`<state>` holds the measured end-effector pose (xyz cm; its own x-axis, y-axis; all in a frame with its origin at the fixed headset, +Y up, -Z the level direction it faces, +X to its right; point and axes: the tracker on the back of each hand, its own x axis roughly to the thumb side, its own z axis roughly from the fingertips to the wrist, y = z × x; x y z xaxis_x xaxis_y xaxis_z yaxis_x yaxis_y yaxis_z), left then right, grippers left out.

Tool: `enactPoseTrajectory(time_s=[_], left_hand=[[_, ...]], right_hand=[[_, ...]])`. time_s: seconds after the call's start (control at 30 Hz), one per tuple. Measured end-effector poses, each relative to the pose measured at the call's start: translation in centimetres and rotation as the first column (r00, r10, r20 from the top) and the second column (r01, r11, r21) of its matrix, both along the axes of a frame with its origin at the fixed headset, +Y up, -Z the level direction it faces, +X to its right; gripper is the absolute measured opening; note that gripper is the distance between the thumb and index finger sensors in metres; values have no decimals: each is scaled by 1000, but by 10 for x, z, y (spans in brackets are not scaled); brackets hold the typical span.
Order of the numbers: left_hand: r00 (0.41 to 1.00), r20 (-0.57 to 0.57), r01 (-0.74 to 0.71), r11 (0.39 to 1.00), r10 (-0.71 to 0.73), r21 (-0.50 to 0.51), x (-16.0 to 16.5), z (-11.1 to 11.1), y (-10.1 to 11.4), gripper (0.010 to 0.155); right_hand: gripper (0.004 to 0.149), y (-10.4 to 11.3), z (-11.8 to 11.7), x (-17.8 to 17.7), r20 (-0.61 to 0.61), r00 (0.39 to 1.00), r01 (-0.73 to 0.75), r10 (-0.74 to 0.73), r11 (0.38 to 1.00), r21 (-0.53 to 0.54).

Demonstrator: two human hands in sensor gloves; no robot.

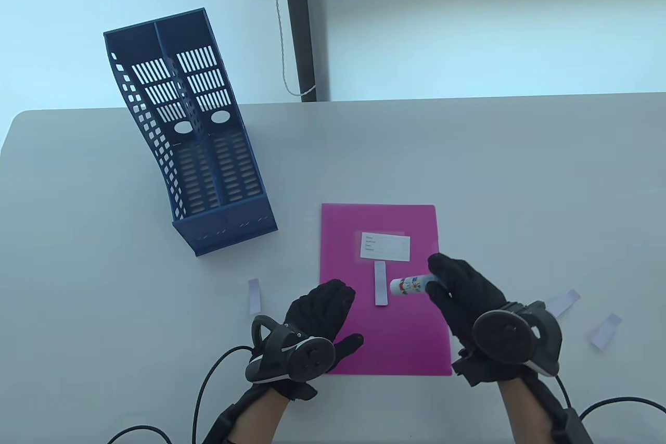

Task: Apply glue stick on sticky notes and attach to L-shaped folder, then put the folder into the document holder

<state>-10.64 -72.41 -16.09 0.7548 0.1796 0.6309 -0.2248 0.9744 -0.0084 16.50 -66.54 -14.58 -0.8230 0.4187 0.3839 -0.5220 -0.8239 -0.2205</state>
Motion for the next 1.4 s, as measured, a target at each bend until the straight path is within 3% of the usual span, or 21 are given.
enactPoseTrajectory(time_s=[0.17,0.27,0.4,0.47,0.53,0.57,0.63,0.8,0.87,0.93,1.0,1.17,1.4], left_hand=[[996,41,-83,996,84,-11,2,2,4,87],[997,56,-57,998,58,-23,6,3,2,86],[995,78,-61,998,61,-4,8,2,0,76],[991,99,-91,996,92,-10,12,3,-2,64],[994,99,-52,998,49,22,17,5,-1,58],[995,92,-33,998,28,45,20,7,0,57],[996,83,-32,996,25,82,26,11,3,55],[997,73,11,988,-22,151,44,22,6,53],[996,89,-23,995,15,92,47,22,7,54],[991,104,-84,995,88,-45,50,20,4,57],[980,127,-138,983,153,-121,52,19,2,58],[961,127,-214,952,245,-218,50,13,-10,58],[920,114,-311,875,376,-370,44,5,-13,58]], right_hand=[[51,-29,14,-32,-111,981,148,-161,982,-116],[51,-35,15,-44,-183,958,194,-219,970,-144],[52,-40,16,-45,-244,919,269,-310,945,-188],[52,-46,15,-42,-268,903,289,-337,936,-204],[52,-52,13,-39,-222,893,344,-392,911,-225],[59,-54,13,-39,-183,893,368,-411,901,-230],[66,-57,13,-40,-27,915,385,-402,892,-238],[61,-54,14,-37,123,959,275,-256,945,-177],[56,-54,13,-32,130,954,290,-270,941,-173],[54,-55,11,-28,129,934,352,-333,918,-182],[53,-56,6,-24,71,938,346,-339,918,-192],[52,-60,-10,-22,-30,938,329,-346,912,-245],[52,-55,-29,-24,-208,911,318,-356,927,-198]])
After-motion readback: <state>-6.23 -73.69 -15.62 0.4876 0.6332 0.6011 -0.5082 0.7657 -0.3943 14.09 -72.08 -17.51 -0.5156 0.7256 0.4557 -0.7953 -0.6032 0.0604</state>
